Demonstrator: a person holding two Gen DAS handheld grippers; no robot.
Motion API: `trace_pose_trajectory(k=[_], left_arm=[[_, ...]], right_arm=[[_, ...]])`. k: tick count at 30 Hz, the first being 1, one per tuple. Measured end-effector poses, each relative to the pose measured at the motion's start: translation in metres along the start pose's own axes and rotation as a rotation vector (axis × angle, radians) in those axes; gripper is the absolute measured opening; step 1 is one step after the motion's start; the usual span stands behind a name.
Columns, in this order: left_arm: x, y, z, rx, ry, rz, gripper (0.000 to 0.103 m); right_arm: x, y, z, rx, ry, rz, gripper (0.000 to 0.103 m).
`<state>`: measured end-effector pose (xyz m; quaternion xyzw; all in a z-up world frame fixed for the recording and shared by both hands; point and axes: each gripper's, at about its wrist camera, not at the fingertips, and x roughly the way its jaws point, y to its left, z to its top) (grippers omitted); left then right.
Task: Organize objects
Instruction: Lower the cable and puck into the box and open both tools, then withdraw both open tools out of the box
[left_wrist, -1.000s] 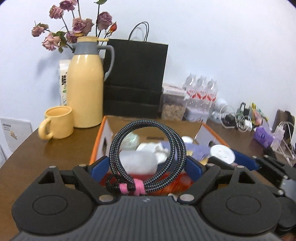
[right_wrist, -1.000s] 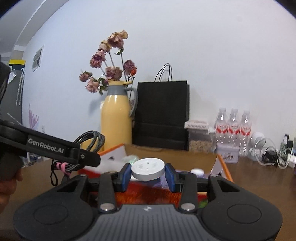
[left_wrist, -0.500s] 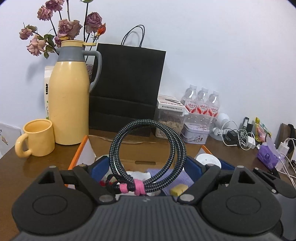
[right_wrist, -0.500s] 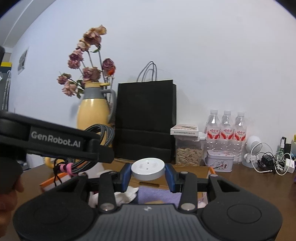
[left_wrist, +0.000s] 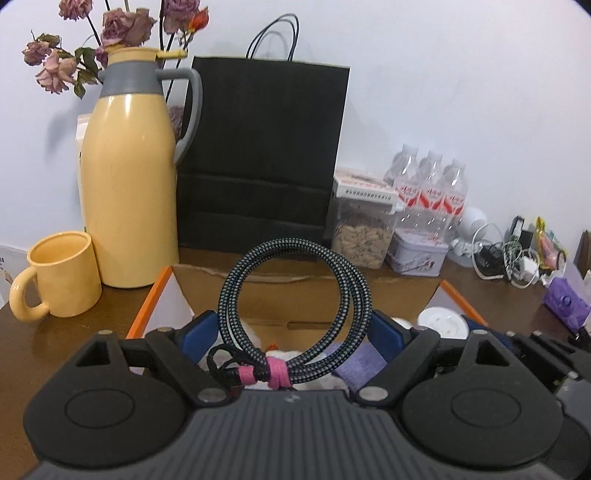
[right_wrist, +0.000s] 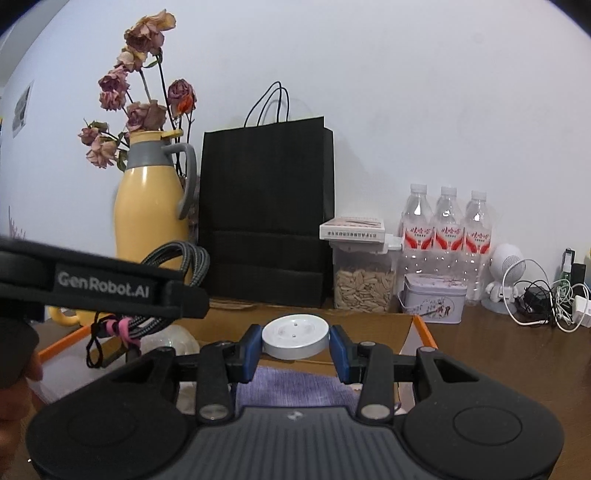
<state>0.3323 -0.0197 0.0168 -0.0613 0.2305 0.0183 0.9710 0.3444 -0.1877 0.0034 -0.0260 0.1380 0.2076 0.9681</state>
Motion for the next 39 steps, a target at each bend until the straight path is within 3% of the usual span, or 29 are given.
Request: trace_pose_trajectory(k=[7, 9, 10, 11, 13, 25, 39], left_arm=[[-0.002, -0.001, -0.003, 0.012, 0.003, 0.005, 0.091], [-0.004, 0.001, -0.002, -0.004, -0.010, 0.015, 0.103], [-0.006, 0.002, -0.001, -0.015, -0.024, 0.024, 0.103], [-0.008, 0.003, -0.001, -0.025, -0.035, 0.030, 0.103], [-0.009, 0.005, 0.001, -0.036, -0.035, 0.031, 0.103], [-0.018, 0.003, 0.002, -0.031, -0.045, 0.015, 0.103], [-0.068, 0.015, -0.013, -0.029, -0.105, -0.017, 0.103]], right_arm=[[-0.001, -0.002, -0.002, -0.001, 0.019, -0.013, 0.039], [-0.003, -0.003, -0.003, 0.007, 0.025, -0.018, 0.041], [-0.003, -0.004, -0.003, 0.015, 0.029, -0.016, 0.056], [-0.005, -0.005, -0.004, 0.025, 0.029, -0.014, 0.081], [-0.008, -0.006, -0.004, 0.032, 0.016, -0.009, 0.103], [-0.012, -0.001, -0.005, 0.016, 0.034, -0.012, 0.103], [-0.052, 0.004, -0.004, -0.030, -0.013, 0.010, 0.103]])
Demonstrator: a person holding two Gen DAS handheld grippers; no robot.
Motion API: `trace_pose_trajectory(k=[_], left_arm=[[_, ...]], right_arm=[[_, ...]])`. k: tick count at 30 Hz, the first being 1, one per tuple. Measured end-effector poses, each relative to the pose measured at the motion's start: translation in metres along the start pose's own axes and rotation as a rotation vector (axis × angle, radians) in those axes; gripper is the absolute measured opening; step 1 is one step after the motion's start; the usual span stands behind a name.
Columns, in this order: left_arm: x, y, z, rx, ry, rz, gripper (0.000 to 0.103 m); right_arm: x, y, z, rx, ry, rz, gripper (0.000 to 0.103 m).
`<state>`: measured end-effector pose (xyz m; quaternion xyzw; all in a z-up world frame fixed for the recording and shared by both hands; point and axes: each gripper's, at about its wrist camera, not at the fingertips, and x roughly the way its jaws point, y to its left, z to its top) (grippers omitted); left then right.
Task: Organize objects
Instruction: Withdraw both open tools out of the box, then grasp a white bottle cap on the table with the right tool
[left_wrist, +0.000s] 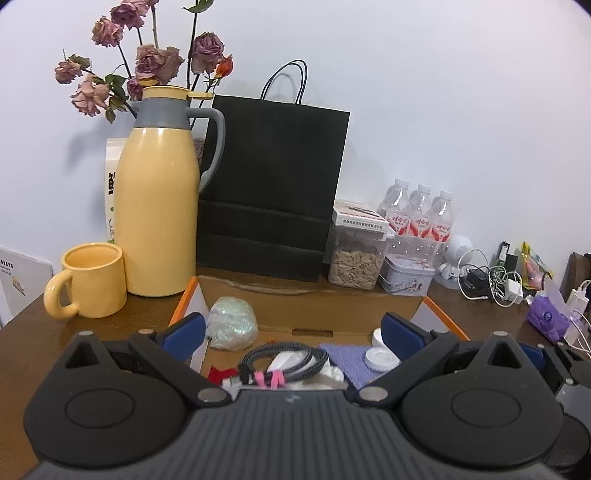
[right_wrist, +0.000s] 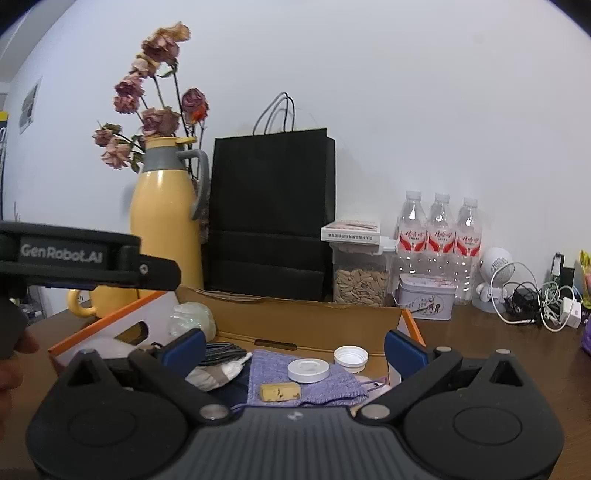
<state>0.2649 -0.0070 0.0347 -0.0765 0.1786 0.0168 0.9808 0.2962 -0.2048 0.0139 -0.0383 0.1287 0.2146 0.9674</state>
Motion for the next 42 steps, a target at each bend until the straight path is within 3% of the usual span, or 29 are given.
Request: trace_pose_trajectory(k=[8, 21, 30, 38, 42], left_arm=[[-0.027, 0.013, -0.021, 0.015, 0.018, 0.004, 0.103], [-0.063, 0.047, -0.061, 0.022, 0.100, 0.052, 0.103], [-0.074, 0.069, -0.081, 0.014, 0.157, 0.071, 0.103], [-0.069, 0.074, -0.092, 0.006, 0.194, 0.057, 0.103], [-0.067, 0.075, -0.095, 0.003, 0.202, 0.049, 0.103]], right_arm=[[-0.027, 0.002, -0.012, -0.012, 0.002, 0.003, 0.103], [-0.065, 0.005, -0.043, -0.013, 0.083, 0.013, 0.103], [-0.072, 0.004, -0.059, -0.017, 0.160, 0.006, 0.103], [-0.068, -0.005, -0.065, 0.011, 0.242, -0.066, 0.103], [-0.060, -0.012, -0.068, 0.040, 0.307, -0.070, 0.093]])
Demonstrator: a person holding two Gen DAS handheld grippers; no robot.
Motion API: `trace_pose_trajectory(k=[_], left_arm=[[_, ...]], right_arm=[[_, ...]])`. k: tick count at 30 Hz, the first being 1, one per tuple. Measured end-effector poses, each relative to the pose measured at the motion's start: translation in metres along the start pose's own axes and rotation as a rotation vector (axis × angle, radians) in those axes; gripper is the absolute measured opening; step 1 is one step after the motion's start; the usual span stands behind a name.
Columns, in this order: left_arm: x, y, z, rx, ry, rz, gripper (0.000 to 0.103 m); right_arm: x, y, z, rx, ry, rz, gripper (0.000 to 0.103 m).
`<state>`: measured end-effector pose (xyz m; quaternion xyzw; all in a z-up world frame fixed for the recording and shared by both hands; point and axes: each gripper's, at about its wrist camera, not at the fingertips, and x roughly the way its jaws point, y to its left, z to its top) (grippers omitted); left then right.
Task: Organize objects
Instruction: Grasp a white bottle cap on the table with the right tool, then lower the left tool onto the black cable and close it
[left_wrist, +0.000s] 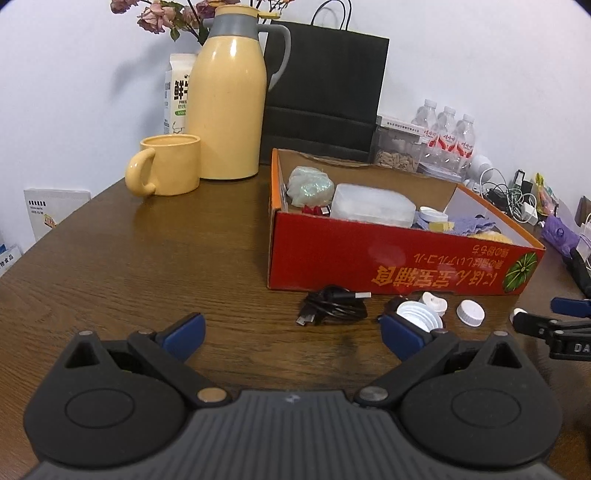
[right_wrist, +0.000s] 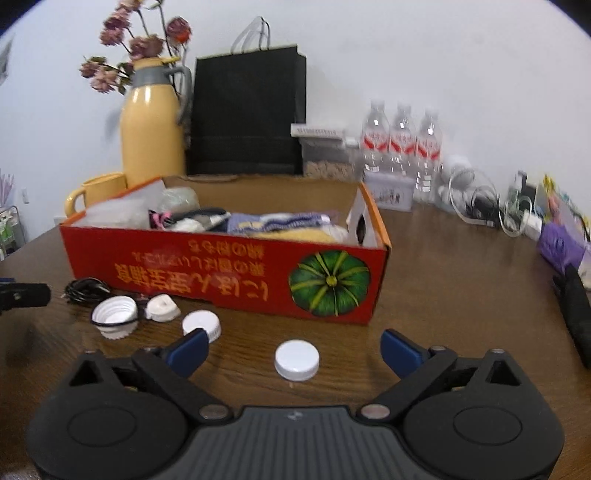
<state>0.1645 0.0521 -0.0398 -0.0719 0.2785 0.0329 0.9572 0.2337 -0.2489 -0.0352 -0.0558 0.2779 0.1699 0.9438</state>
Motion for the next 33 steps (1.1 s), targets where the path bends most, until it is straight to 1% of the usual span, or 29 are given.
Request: trace_pose_trajectory(k=[3, 4, 5, 6, 9, 11, 17, 23, 27, 30, 33], left_arm=[[0.002, 0.000, -0.001, -0.005, 0.006, -0.005, 0.103], [0.002, 0.001, -0.001, -0.007, 0.008, -0.006, 0.103], [0.003, 0.001, -0.001, -0.010, 0.010, -0.007, 0.103], [0.004, 0.001, -0.001, -0.012, 0.012, -0.007, 0.103], [0.005, 0.001, -0.002, -0.016, 0.017, -0.003, 0.103], [0.005, 0.002, -0.002, -0.019, 0.019, -0.003, 0.103], [0.006, 0.001, -0.002, -0.020, 0.023, 0.007, 0.103], [0.010, 0.000, 0.000, -0.019, 0.034, 0.021, 0.103], [0.013, -0.003, 0.008, -0.008, 0.033, 0.017, 0.103], [0.020, -0.009, 0.015, 0.019, 0.048, 0.030, 0.103], [0.030, -0.014, 0.021, 0.038, 0.079, 0.056, 0.103]], right_arm=[[0.009, 0.000, -0.001, 0.002, 0.055, 0.016, 0.081], [0.011, 0.000, 0.000, 0.008, 0.070, 0.026, 0.073], [0.013, -0.001, 0.000, 0.015, 0.084, 0.033, 0.067], [0.014, -0.001, 0.000, 0.021, 0.078, 0.036, 0.066], [0.015, 0.001, -0.001, 0.012, 0.073, 0.046, 0.051], [0.013, 0.002, -0.002, 0.007, 0.066, 0.060, 0.027], [0.012, 0.003, 0.000, 0.004, 0.057, 0.060, 0.027], [0.001, 0.007, 0.000, -0.010, -0.016, 0.052, 0.027], [-0.004, 0.009, 0.000, -0.013, -0.049, 0.046, 0.027], [-0.006, 0.009, 0.000, -0.015, -0.065, 0.045, 0.027], [-0.008, 0.010, 0.000, -0.020, -0.077, 0.047, 0.027]])
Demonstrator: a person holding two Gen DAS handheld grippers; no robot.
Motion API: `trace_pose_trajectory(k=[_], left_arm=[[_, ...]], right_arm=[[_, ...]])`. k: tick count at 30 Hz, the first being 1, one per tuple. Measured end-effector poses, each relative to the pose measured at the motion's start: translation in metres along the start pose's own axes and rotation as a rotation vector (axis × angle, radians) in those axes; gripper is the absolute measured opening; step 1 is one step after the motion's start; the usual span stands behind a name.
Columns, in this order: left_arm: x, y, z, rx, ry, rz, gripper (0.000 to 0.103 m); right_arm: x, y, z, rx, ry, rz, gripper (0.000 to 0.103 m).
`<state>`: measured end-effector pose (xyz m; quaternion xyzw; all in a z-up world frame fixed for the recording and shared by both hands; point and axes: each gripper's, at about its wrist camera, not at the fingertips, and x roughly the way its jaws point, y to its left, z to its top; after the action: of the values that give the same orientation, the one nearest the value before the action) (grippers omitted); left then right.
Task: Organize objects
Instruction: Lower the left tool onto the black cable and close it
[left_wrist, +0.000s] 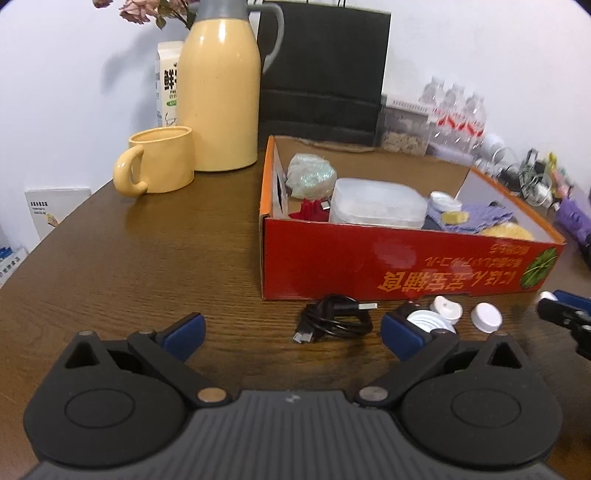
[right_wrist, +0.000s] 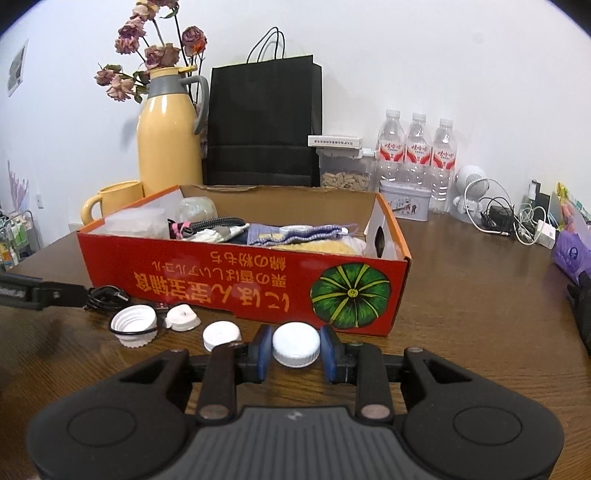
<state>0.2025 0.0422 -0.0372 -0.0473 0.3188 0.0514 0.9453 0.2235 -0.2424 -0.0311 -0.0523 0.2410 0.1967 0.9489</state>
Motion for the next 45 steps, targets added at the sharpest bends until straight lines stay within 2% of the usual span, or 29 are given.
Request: trace_pose_trajectory(k=[6, 12, 18, 29, 34, 40, 41, 42, 43, 45], left_arm=[[0.016, -0.006, 0.012, 0.024, 0.007, 0.039, 0.103], [0.031, -0.008, 0.016, 0.004, 0.020, 0.041, 0.103], [0.039, -0.011, 0.011, -0.002, 0.031, -0.001, 0.103], [0.035, -0.008, 0.005, -0.029, 0.010, 0.007, 0.103], [0.025, -0.001, 0.002, -0.070, -0.008, -0.020, 0.103], [0.018, -0.007, -0.004, -0.031, -0.017, -0.052, 0.103], [0.019, -0.008, -0.005, -0.025, -0.011, -0.058, 0.102], [0.021, -0.009, -0.005, -0.020, -0.001, -0.066, 0.094], [0.021, -0.011, -0.006, -0.011, 0.003, -0.066, 0.091], [0.019, -0.015, -0.008, 0.016, -0.007, -0.062, 0.070]], right_arm=[[-0.003, 0.001, 0.000, -0.006, -0.019, 0.006, 0.027], [-0.003, 0.002, 0.000, -0.010, -0.022, 0.014, 0.027], [-0.003, 0.002, 0.000, -0.012, -0.021, 0.015, 0.027], [-0.008, 0.006, -0.001, -0.034, -0.046, 0.026, 0.027], [-0.008, 0.010, -0.001, -0.052, -0.052, 0.023, 0.027], [-0.009, 0.009, 0.000, -0.048, -0.057, 0.019, 0.027], [-0.009, 0.009, 0.000, -0.048, -0.057, 0.019, 0.027], [-0.009, 0.009, 0.000, -0.047, -0.059, 0.018, 0.027], [-0.009, 0.008, 0.000, -0.047, -0.060, 0.018, 0.027], [-0.010, 0.009, 0.000, -0.048, -0.060, 0.018, 0.027]])
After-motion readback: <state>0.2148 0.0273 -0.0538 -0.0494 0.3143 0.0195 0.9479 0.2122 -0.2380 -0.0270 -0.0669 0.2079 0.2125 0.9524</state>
